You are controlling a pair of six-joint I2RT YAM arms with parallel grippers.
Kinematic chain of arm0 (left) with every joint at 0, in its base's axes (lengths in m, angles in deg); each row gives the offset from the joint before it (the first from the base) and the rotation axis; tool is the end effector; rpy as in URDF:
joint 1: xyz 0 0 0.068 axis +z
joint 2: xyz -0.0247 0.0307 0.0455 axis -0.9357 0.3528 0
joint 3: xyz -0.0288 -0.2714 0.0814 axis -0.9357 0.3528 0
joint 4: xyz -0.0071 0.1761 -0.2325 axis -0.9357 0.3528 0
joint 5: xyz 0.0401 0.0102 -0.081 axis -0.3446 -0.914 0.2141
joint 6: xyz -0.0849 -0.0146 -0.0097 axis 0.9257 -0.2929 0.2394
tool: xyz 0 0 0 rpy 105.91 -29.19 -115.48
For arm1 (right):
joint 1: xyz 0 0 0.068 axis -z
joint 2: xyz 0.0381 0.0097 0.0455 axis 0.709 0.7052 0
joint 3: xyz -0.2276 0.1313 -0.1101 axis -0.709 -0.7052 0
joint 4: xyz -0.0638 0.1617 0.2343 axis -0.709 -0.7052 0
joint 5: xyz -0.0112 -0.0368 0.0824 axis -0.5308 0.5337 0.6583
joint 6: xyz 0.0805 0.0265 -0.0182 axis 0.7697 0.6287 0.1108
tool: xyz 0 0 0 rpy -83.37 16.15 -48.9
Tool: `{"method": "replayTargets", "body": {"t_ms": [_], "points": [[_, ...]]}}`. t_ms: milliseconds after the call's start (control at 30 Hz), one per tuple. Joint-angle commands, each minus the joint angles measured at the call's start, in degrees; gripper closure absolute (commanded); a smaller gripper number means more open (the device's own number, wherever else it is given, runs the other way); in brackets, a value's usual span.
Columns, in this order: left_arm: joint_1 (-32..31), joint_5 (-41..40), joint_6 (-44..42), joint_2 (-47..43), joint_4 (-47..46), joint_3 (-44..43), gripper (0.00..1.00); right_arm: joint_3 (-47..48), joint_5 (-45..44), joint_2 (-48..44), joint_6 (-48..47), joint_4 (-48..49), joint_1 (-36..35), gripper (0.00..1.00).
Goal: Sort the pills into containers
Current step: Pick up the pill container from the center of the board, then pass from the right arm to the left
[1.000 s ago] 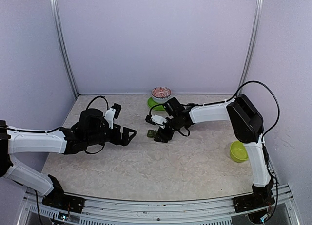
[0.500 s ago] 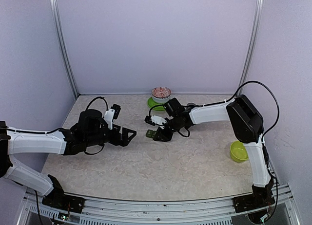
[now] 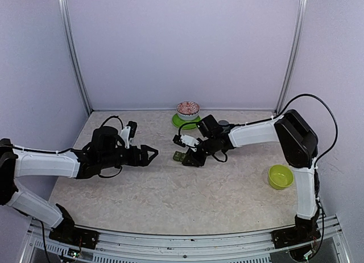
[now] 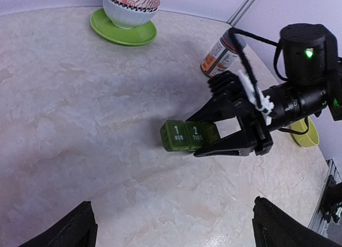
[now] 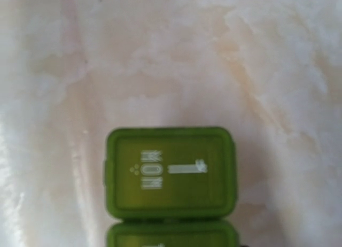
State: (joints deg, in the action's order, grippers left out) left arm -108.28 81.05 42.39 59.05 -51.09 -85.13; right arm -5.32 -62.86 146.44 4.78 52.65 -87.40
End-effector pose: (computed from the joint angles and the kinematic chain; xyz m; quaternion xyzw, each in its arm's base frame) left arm 0.2585 -0.2179 0.1803 0.1268 0.8342 -0.3160 0.4338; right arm 0.3652 0.3648 0.1018 -0.5299 0.7639 0.2132 0.3003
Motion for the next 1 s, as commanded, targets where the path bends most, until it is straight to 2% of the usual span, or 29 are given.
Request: {"method": "replayTargets", "body": {"t_ms": [0, 333, 667, 967], "points": [[2.63, 8.43, 6.73, 3.75, -1.91, -1.81, 0.01, -4.03, -1.59, -6.90, 1.09, 5.58, -1.15, 0.63], [4.12, 23.46, 16.37, 10.30, -11.40, -3.63, 0.01, -12.51, -8.95, -16.26, 1.47, 12.20, -5.75, 0.64], [3.68, 28.05, 19.68, 12.59, -15.76, -4.35, 0.02, -18.91, -13.34, -22.03, 1.14, 16.57, -10.41, 0.66], [3.35, 31.35, 22.59, 16.01, -19.23, -5.00, 0.13, -21.26, -14.77, -24.42, 1.10, 19.99, -13.55, 0.66]]}}
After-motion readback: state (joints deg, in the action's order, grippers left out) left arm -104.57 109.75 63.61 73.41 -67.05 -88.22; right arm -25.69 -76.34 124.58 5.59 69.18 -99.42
